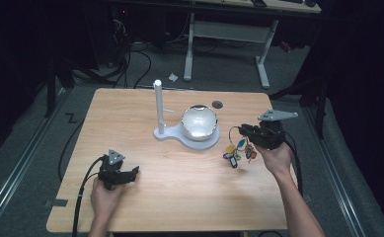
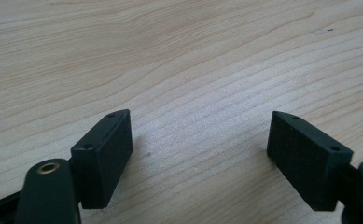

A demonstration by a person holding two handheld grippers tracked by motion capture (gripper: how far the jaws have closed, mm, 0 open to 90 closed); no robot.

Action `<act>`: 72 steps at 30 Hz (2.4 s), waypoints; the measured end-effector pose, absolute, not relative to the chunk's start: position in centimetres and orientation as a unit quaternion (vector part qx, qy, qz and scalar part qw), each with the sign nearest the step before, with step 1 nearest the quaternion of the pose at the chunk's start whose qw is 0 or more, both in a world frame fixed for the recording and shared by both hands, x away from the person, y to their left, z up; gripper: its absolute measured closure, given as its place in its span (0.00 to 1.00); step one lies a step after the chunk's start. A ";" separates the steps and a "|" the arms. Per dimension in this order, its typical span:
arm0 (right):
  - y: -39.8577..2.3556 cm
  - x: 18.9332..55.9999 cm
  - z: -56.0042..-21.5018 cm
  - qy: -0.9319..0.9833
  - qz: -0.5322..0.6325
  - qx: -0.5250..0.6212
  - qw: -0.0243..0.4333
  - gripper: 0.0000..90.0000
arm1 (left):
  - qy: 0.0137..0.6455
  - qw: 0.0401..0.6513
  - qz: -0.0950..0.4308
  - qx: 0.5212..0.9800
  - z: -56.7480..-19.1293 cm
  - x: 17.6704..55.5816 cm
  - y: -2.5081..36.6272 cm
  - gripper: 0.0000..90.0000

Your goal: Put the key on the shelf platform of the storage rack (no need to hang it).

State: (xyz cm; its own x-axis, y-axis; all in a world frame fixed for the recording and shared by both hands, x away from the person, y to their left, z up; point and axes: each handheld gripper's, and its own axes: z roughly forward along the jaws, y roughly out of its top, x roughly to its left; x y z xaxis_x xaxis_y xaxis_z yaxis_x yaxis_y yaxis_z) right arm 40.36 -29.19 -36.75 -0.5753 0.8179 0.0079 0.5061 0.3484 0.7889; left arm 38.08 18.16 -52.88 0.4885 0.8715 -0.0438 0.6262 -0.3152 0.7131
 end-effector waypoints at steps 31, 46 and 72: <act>-27.2 43.0 -30.2 0.800 0.426 0.374 0.195 0.88 | 0.473 0.344 0.178 0.791 -52.9 38.1 18.2 0.25; -25.2 44.4 -28.5 0.806 0.430 0.359 0.191 0.88 | 0.474 0.345 0.179 0.791 -52.9 38.1 18.2 0.25; -22.1 47.6 -28.1 0.810 0.429 0.360 0.173 0.88 | 0.473 0.344 0.178 0.791 -52.9 38.1 18.2 0.25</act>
